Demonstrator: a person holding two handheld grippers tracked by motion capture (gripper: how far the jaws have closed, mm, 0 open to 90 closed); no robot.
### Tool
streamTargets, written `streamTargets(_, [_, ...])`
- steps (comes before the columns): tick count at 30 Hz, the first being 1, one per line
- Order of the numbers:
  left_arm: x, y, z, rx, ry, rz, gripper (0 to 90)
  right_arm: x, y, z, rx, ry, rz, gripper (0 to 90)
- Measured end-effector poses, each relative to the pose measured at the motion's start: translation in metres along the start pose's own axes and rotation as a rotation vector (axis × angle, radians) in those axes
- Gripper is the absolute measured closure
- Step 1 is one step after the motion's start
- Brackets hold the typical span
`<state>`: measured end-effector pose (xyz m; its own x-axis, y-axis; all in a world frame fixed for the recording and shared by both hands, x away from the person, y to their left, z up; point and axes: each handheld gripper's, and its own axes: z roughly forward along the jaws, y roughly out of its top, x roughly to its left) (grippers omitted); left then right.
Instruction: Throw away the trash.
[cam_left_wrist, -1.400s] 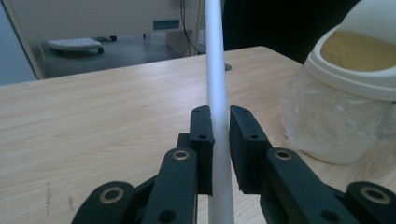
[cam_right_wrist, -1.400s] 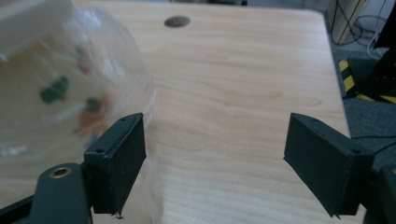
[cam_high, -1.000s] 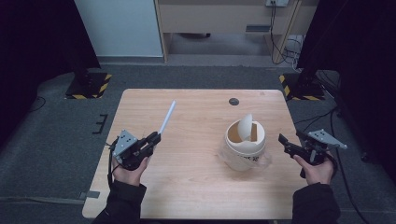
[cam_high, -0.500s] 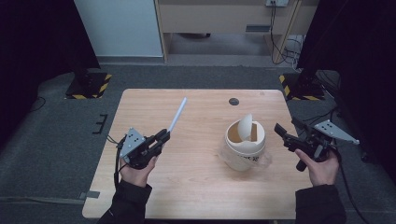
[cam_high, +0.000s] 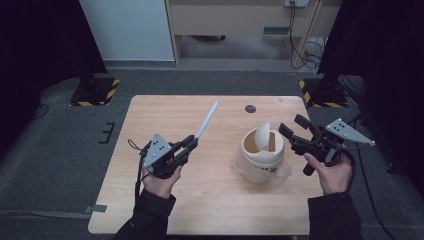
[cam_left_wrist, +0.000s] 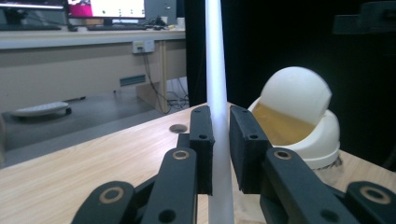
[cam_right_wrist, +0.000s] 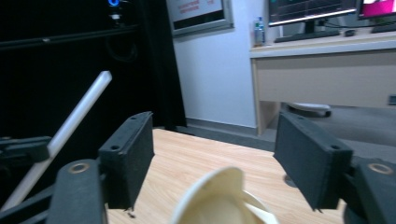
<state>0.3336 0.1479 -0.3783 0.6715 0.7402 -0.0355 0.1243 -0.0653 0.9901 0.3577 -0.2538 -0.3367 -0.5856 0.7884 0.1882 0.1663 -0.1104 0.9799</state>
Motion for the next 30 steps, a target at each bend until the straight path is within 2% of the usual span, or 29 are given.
streamTargets(4, [-0.012, 0.001, 0.008, -0.003, -0.027, 0.009, 79.2, 0.011, 0.002, 0.008, 0.012, 0.034, -0.017, 31.9])
streamTargets(7, [-0.02, 0.002, 0.013, 0.004, -0.043, 0.036, 79.2, 0.02, 0.003, 0.014, 0.012, 0.066, -0.013, 33.1])
streamTargets(10, [-0.027, 0.002, 0.017, 0.001, -0.064, 0.046, 79.2, 0.027, 0.003, 0.018, 0.016, 0.099, -0.006, 34.2])
streamTargets(13, [-0.034, 0.0, 0.023, 0.01, -0.086, 0.056, 79.2, 0.033, 0.0, 0.023, 0.011, 0.143, 0.036, 37.3])
streamTargets(19, [-0.049, -0.002, 0.033, -0.002, -0.121, 0.058, 79.3, 0.041, -0.01, 0.033, 0.055, 0.176, 0.04, 42.6])
streamTargets(27, [-0.06, 0.003, 0.034, -0.026, -0.153, 0.07, 79.2, 0.05, -0.018, 0.042, 0.061, 0.246, 0.092, 49.3])
streamTargets(30, [-0.062, 0.002, 0.034, -0.02, -0.171, 0.069, 79.2, 0.052, -0.019, 0.044, 0.068, 0.274, 0.117, 53.9])
